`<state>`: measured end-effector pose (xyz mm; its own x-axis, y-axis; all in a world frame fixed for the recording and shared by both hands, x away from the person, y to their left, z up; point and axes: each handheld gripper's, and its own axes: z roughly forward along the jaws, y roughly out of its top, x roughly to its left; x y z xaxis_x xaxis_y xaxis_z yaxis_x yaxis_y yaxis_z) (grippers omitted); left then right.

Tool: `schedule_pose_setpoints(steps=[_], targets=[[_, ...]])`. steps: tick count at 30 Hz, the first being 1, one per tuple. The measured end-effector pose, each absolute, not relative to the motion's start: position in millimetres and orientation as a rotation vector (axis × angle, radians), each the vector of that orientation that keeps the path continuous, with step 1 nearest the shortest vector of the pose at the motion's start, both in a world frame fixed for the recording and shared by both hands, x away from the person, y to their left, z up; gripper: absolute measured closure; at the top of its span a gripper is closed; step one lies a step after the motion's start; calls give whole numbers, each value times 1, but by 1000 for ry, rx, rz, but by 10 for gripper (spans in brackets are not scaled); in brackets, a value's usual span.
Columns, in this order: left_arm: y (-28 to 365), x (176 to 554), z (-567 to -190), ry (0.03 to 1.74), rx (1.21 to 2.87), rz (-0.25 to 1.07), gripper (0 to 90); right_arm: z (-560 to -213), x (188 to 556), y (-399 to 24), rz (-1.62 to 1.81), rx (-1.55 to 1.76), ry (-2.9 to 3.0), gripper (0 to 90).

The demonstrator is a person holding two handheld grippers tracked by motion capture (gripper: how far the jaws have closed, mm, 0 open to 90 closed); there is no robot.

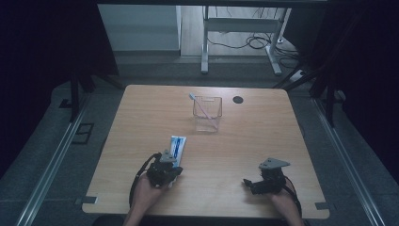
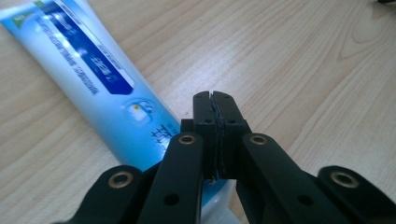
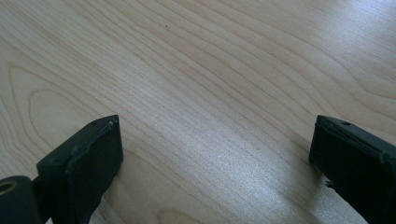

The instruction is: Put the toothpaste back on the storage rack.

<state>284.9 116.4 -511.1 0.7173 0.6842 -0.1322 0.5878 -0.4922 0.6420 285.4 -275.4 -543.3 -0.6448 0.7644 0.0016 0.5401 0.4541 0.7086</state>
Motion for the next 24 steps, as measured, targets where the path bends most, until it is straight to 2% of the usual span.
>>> schedule_pose_setpoints(steps=[8,24], targets=[[120,284,-512,976,2276,201,888,-543,285,-275,994,1112,2391,27],[157,292,-514,1026,2280,214,876,-543,285,-275,995,1112,2390,27]])
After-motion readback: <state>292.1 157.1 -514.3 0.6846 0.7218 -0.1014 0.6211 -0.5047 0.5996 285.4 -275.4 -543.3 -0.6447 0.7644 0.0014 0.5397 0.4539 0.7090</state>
